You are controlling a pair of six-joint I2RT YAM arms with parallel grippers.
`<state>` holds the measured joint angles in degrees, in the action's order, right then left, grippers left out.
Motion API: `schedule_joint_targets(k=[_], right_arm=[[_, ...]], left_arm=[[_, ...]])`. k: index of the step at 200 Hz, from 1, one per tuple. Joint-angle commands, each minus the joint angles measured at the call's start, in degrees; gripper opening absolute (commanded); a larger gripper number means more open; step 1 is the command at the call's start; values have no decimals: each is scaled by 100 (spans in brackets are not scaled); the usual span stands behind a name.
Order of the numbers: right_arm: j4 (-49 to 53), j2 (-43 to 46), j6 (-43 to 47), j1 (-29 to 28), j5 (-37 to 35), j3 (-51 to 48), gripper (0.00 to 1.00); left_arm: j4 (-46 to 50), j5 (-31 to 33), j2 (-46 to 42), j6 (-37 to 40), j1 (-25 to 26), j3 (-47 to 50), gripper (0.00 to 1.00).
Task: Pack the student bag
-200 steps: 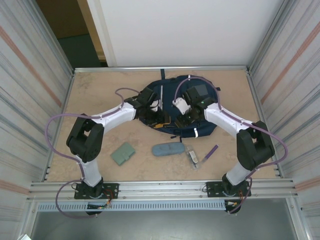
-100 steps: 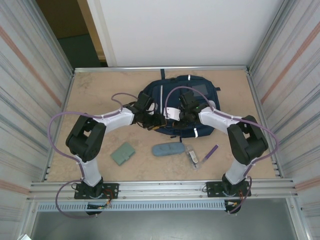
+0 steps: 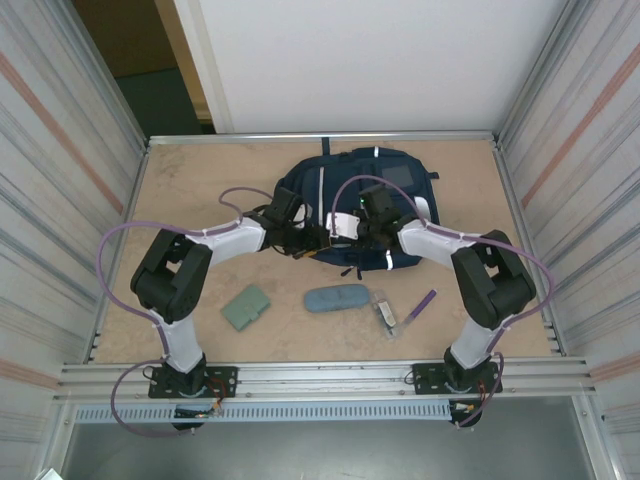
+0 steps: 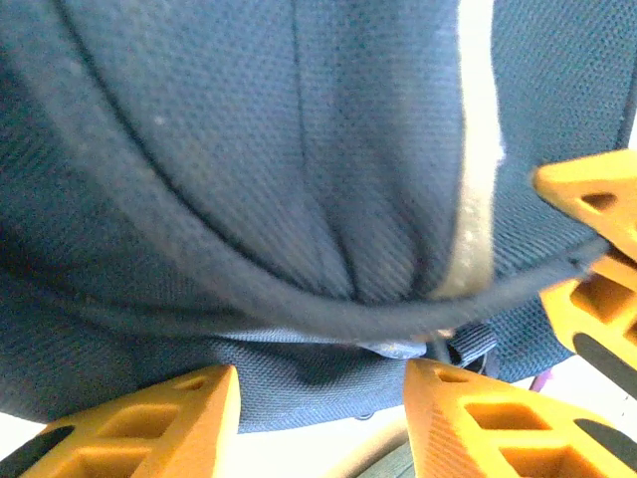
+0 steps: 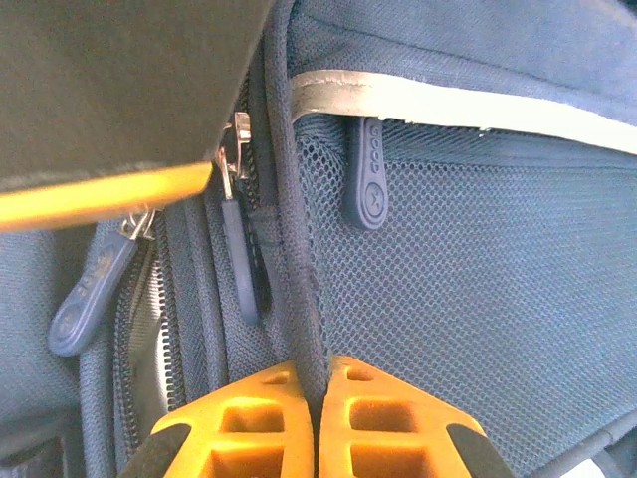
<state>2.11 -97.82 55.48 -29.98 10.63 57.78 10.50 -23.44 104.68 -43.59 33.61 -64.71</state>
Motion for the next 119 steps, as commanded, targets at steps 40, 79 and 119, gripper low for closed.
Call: schedule_joint_targets(k=[40, 79, 119], right_arm=[[-178, 672, -965, 297, 1011, 462, 0], [-122, 764, -1342, 346, 1185, 515, 0], [-2, 861, -1307, 308, 1066, 415, 0]], left_arm=[[325, 961, -209, -245, 403, -525, 48], [353, 2177, -135, -271, 921, -571, 43], [418, 2356, 23, 202, 955, -929, 24]])
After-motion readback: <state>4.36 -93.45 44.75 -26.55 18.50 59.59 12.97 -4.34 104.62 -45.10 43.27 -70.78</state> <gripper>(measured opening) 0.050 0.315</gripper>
